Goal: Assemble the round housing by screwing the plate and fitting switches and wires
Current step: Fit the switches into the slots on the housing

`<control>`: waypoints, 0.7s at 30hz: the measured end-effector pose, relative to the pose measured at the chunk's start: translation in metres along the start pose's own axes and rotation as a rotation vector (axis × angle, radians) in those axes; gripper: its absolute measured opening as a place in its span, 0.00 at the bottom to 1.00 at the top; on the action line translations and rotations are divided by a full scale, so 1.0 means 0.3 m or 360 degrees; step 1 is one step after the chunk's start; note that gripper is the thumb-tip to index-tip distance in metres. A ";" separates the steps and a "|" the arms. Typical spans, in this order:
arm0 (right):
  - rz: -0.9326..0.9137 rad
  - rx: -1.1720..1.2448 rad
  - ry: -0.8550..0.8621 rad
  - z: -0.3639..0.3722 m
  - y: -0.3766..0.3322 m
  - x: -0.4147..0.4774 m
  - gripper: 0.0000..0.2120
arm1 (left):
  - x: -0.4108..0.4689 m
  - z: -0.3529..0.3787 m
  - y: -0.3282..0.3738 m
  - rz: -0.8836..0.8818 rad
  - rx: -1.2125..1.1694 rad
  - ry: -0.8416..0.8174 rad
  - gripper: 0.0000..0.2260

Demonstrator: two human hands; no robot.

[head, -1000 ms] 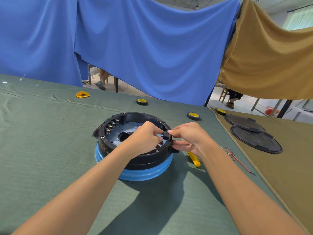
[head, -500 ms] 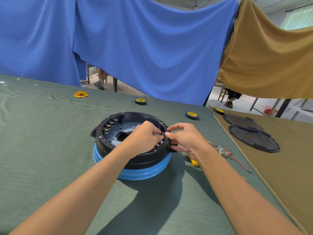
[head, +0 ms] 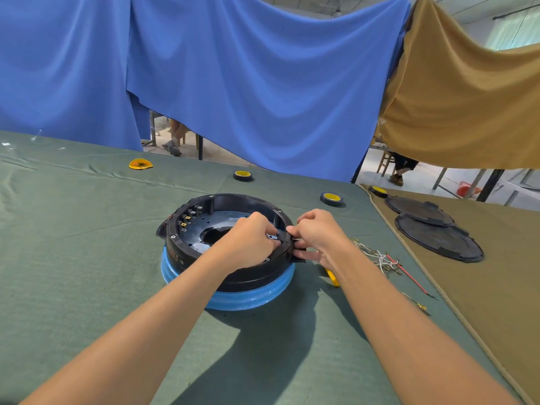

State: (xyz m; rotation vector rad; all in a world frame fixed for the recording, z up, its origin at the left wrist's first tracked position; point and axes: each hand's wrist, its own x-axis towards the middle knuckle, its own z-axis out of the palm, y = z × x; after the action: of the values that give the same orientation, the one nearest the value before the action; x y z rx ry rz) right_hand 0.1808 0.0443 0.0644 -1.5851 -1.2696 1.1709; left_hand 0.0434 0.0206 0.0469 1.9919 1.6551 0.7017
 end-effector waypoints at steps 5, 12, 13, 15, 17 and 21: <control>0.0051 0.0018 -0.0171 -0.038 0.000 -0.004 0.04 | 0.001 0.002 0.000 0.0029 0.0034 0.0007 0.15; 0.0014 0.0030 -0.0169 -0.042 0.002 -0.005 0.06 | 0.004 0.004 0.004 0.0035 0.0068 -0.0003 0.16; 0.0001 0.0021 -0.0169 -0.041 0.002 -0.007 0.06 | 0.004 0.005 0.003 0.0039 0.0077 -0.0002 0.16; -0.0026 0.0011 -0.0174 -0.040 0.007 -0.010 0.05 | 0.004 0.007 -0.001 0.0048 0.0096 0.0001 0.15; -0.0039 0.0010 -0.0184 -0.039 0.017 -0.010 0.06 | 0.004 0.009 -0.006 0.0052 0.0090 0.0009 0.15; -0.0075 0.0022 -0.0169 -0.042 0.027 -0.006 0.10 | 0.015 0.017 -0.014 0.0035 0.0053 0.0055 0.19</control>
State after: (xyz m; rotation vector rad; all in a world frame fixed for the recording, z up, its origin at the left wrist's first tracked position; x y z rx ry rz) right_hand 0.1951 0.0406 0.0606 -1.4920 -1.3566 1.2453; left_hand 0.0441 0.0257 0.0407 2.0351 1.6776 0.7246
